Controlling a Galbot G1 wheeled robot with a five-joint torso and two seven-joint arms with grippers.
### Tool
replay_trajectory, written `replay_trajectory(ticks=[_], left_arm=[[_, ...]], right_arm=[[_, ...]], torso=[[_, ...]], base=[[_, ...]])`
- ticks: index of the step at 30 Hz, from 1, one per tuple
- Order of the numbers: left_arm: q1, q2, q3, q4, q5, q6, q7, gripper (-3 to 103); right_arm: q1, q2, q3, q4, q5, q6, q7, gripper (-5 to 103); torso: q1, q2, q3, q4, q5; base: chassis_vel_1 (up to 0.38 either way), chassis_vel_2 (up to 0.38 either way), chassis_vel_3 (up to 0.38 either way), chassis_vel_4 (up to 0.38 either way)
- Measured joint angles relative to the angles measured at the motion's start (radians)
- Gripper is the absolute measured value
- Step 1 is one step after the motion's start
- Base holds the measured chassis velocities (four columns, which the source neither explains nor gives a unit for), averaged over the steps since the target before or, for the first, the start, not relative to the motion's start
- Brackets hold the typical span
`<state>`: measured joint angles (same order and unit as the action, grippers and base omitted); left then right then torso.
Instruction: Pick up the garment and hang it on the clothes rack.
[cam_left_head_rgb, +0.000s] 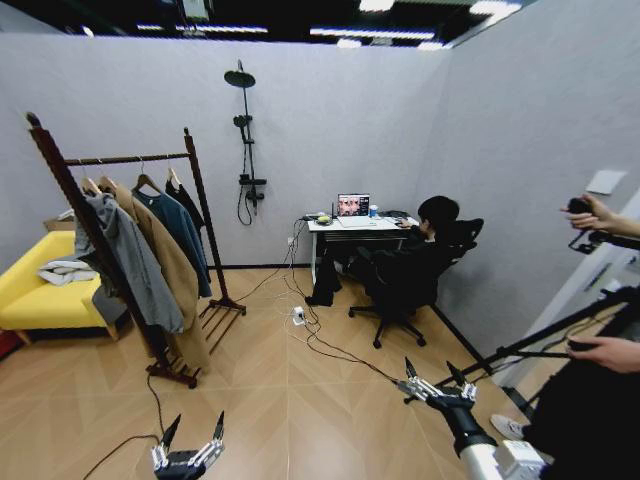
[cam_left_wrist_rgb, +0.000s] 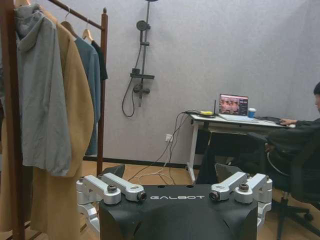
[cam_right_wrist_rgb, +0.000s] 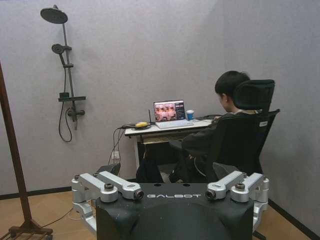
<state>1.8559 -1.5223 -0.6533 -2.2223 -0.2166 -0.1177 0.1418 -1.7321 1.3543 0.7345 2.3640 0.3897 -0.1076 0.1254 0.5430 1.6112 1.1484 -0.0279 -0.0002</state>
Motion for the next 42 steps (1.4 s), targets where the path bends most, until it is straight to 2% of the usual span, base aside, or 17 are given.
replay_trajectory(ticks=[4,5,8,14,42], left_arm=[[0.000,0.000,0.001,0.000,0.000,0.000,0.001,100],[0.000,0.000,0.001,0.000,0.000,0.000,0.001,100],[0.000,0.000,0.000,0.000,0.000,0.000,0.000,100],[0.000,0.000,0.000,0.000,0.000,0.000,0.000,100],[0.000,0.000,0.000,0.000,0.000,0.000,0.000,100]], right_arm=[[0.000,0.000,0.000,0.000,0.000,0.000,0.000,100],[0.000,0.000,0.000,0.000,0.000,0.000,0.000,100],[0.001,0.000,0.000,0.000,0.000,0.000,0.000,100],[0.001,0.000,0.000,0.000,0.000,0.000,0.000,100],[0.000,0.000,0.000,0.000,0.000,0.000,0.000,100]], torso=[[0.001,-0.001,0.000,-0.0006,0.0003],[0.001,-0.001,0.001,0.0003,0.0006],[0.002,-0.001,0.001,0.0009,0.0000],[0.002,-0.001,0.000,-0.0002,0.0001],[0.001,-0.001,0.000,0.0001,0.0002]], base=[[-0.027,-0.019,-0.045,0.043],[-0.070,-0.034,0.069,-0.029],[-0.068,0.022,0.075,-0.039],[-0.017,0.021,0.019,-0.013],[0.000,0.000,0.000,0.000]])
